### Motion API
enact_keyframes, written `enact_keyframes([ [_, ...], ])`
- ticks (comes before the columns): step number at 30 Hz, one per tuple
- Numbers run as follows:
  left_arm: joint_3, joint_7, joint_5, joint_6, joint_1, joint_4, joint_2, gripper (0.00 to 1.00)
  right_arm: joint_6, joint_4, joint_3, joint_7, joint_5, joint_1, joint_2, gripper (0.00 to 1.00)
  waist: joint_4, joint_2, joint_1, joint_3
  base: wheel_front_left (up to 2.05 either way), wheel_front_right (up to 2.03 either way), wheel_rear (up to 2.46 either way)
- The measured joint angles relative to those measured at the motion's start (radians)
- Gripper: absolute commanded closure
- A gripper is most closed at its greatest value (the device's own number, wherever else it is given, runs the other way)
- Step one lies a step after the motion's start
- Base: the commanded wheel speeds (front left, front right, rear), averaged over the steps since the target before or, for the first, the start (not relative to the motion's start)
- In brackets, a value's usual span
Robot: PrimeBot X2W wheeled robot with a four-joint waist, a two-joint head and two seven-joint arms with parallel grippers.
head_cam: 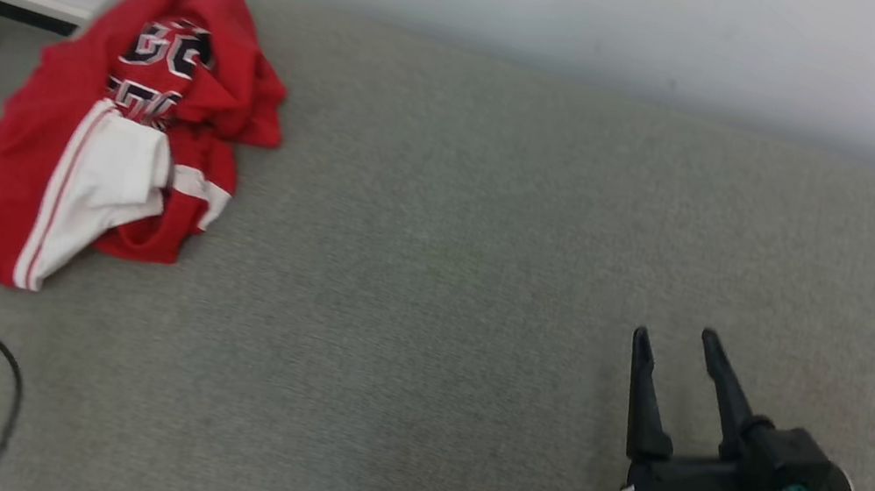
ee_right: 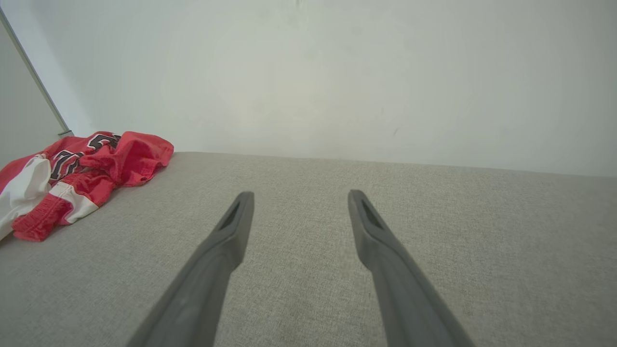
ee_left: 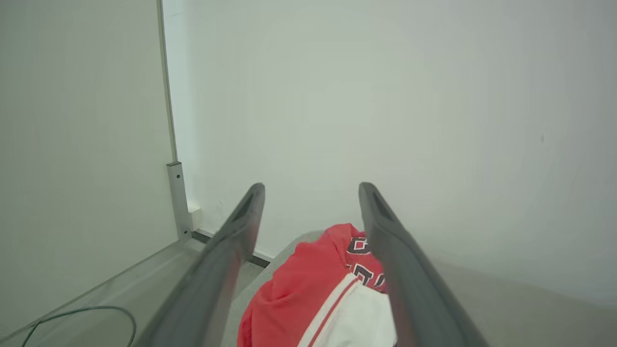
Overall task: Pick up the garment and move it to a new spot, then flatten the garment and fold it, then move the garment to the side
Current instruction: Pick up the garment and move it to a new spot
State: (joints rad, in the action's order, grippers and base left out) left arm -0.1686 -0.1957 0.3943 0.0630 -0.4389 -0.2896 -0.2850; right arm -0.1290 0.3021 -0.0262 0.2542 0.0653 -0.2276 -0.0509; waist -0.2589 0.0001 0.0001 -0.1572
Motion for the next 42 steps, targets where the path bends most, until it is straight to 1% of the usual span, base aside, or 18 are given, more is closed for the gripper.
enact_keyframes([
  [1, -0.009, 0.016, 0.02, 0.006, -0.034, -0.008, -0.015, 0.0, 0.0, -0.011, 0.003, 0.0, -0.003, -0.012, 0.0, 0.0, 0.011, 0.0, 0.0001, -0.016, 0.0, 0.0, 0.0],
  [3, -0.012, 0.044, 0.026, 0.017, -0.085, -0.026, -0.056, 0.0, 0.0, -0.035, 0.008, -0.003, -0.004, -0.026, 0.0, 0.0, 0.035, 0.0, 0.0002, -0.047, 0.0, 0.0, 0.0],
  [7, -0.032, 0.1, 0.04, 0.025, -0.17, -0.077, -0.135, 0.0, 0.0, -0.07, 0.018, -0.002, 0.001, -0.042, 0.0, 0.0, 0.086, 0.0001, 0.0002, -0.106, 0.0, 0.0, 0.0],
  [12, -0.044, 0.172, 0.074, 0.034, -0.237, -0.179, -0.199, 0.0, 0.0, -0.106, 0.016, 0.001, 0.016, -0.052, -0.001, 0.0, 0.156, 0.0001, 0.0002, -0.169, 0.0, 0.0, 0.0],
  [14, -0.039, 0.192, 0.071, 0.035, -0.253, -0.23, -0.221, 0.0, 0.0, -0.113, 0.015, 0.002, 0.022, -0.054, -0.001, 0.0, 0.183, 0.0001, 0.0002, -0.19, 0.0, 0.0, 0.0],
  [19, -0.034, 0.23, 0.092, 0.047, -0.289, -0.381, -0.254, 0.0, 0.0, -0.126, 0.011, 0.003, 0.031, -0.063, -0.001, 0.0, 0.24, 0.0001, 0.0002, -0.238, 0.0, 0.0, 0.0],
  [20, -0.034, 0.23, 0.092, 0.047, -0.289, -0.381, -0.254, 0.0, 0.0, -0.126, 0.011, 0.003, 0.031, -0.063, -0.001, 0.0, 0.24, 0.0001, 0.0002, -0.238, 0.0, 0.0, 0.0],
  [22, -0.019, 0.267, 0.092, 0.051, -0.301, -0.447, -0.264, 0.0, 0.0, -0.13, 0.011, 0.003, 0.031, -0.067, -0.001, 0.0, 0.259, 0.0001, 0.0002, -0.255, 0.0, 0.0, 0.0],
  [26, -0.001, 0.285, 0.081, 0.05, -0.328, -0.561, -0.29, 0.0, 0.0, -0.133, 0.015, 0.006, 0.031, -0.071, -0.001, 0.0, 0.288, 0.0001, 0.0002, -0.285, 0.0, 0.0, 0.0],
  [30, 0.007, 0.299, 0.084, 0.047, -0.353, -0.659, -0.293, 0.0, 0.0, -0.132, 0.019, 0.006, 0.03, -0.071, -0.001, 0.0, 0.307, 0.0001, 0.0001, -0.301, 0.0, 0.0, 0.0],
  [31, 0.012, 0.299, 0.083, 0.047, -0.36, -0.676, -0.295, 0.03, 0.0, -0.132, 0.02, 0.006, 0.029, -0.071, -0.001, 0.0, 0.309, 0.0001, 0.0001, -0.301, 0.0, 0.0, 0.0],
  [32, 0.018, 0.299, 0.082, 0.048, -0.366, -0.692, -0.296, 0.78, 0.0, -0.131, 0.021, 0.006, 0.028, -0.071, -0.001, 0.0, 0.31, 0.0001, 0.0001, -0.3, 0.0, 0.0, 0.0],
  [33, 0.015, 0.281, 0.083, 0.051, -0.369, -0.701, -0.295, 1.0, 0.0, -0.131, 0.022, 0.006, 0.026, -0.071, -0.001, 0.0, 0.309, 0.0001, 0.0, -0.297, 0.0, 0.0, 0.0],
  [35, 0.018, 0.25, 0.084, 0.051, -0.377, -0.722, -0.292, 1.0, 0.0, -0.131, 0.024, 0.007, 0.021, -0.07, -0.001, 0.0, 0.305, 0.0001, -0.0001, -0.291, 0.0, 0.0, 0.0],
  [42, 0.001, 0.055, 0.098, 0.052, -0.432, -0.718, -0.281, 1.0, 0.0, -0.129, 0.025, 0.005, 0.017, -0.058, -0.001, 0.0, 0.284, 0.0, -0.0001, -0.254, 0.0, 0.0, 0.0],
])
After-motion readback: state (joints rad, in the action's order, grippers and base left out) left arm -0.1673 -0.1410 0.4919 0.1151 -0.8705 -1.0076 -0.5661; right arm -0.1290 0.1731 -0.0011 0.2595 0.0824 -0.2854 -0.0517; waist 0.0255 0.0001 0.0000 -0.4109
